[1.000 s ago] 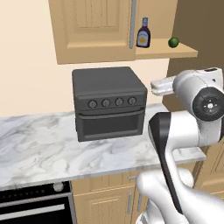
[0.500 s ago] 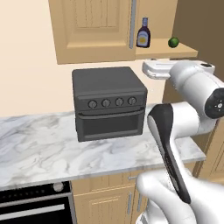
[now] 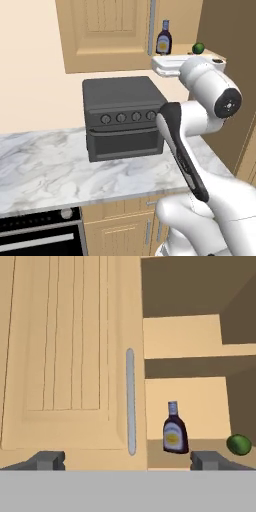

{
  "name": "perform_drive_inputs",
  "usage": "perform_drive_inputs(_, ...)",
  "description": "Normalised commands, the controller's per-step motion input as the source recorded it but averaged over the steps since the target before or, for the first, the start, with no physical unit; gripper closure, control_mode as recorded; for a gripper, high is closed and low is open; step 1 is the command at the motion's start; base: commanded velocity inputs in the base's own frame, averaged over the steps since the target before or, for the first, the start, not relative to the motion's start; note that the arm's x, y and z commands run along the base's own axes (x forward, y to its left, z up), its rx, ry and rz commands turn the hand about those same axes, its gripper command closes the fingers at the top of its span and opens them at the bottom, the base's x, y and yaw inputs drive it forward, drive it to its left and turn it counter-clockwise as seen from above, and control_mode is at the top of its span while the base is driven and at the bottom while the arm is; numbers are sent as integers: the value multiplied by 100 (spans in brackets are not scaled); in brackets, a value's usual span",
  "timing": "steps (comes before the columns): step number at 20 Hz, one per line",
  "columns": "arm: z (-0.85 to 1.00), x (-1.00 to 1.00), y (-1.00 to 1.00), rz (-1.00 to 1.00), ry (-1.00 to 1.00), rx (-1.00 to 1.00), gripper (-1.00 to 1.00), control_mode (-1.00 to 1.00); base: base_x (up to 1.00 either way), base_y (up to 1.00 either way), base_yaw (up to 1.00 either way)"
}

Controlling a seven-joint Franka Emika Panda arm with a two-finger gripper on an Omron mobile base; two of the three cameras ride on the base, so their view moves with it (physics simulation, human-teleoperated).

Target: The dining table condiment station is running low on condiment bottle. Refill the condiment station by opening the cabinet and taking the condiment bottle from the cabinet and placing it on the dining table.

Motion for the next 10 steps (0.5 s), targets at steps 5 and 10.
perform_drive_inputs(5, 32, 56, -1, 0, 3, -5, -100, -100, 0, 0, 0)
perform_drive_inputs(10, 0, 62, -3, 1, 0, 0, -100, -100, 0, 0, 0)
